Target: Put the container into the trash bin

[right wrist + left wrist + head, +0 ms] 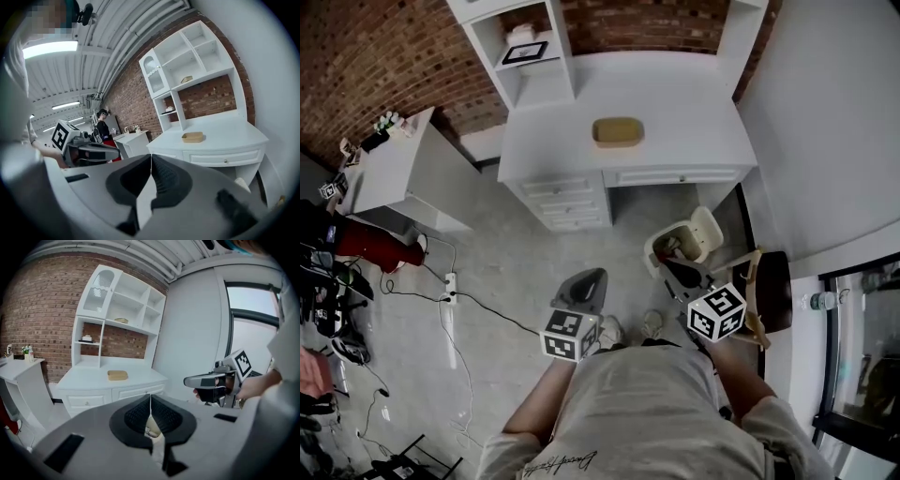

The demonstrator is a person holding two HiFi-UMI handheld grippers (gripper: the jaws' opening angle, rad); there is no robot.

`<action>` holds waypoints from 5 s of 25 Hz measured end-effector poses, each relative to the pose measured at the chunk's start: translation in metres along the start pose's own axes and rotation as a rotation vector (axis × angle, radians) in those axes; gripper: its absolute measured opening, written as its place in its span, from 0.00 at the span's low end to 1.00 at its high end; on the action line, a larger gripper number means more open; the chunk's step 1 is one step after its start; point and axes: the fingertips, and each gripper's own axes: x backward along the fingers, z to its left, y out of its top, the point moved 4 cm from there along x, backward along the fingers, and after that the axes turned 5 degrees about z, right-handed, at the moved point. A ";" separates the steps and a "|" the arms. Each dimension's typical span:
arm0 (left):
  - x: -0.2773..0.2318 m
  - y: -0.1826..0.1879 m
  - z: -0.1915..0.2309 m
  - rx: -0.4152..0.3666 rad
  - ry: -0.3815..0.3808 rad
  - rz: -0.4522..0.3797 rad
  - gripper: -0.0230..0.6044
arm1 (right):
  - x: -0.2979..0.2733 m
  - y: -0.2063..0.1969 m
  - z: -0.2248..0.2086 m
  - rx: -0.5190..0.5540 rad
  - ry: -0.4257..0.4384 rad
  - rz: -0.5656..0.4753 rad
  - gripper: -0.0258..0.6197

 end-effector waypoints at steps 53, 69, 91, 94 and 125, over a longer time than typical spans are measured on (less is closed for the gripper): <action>-0.187 0.157 0.179 0.049 0.011 -0.056 0.06 | -0.228 0.152 -0.179 0.033 0.073 0.043 0.09; -0.258 0.198 0.199 0.054 0.024 -0.036 0.06 | -0.260 0.180 -0.231 0.041 0.142 0.052 0.09; -0.302 0.221 0.250 -0.035 -0.127 0.049 0.06 | -0.291 0.174 -0.255 -0.108 -0.048 0.129 0.08; -0.311 0.222 0.255 -0.049 -0.147 0.061 0.06 | -0.293 0.167 -0.265 -0.131 -0.088 0.150 0.08; -0.350 0.182 0.281 0.008 -0.169 0.178 0.06 | -0.346 0.108 -0.345 -0.212 -0.250 0.313 0.09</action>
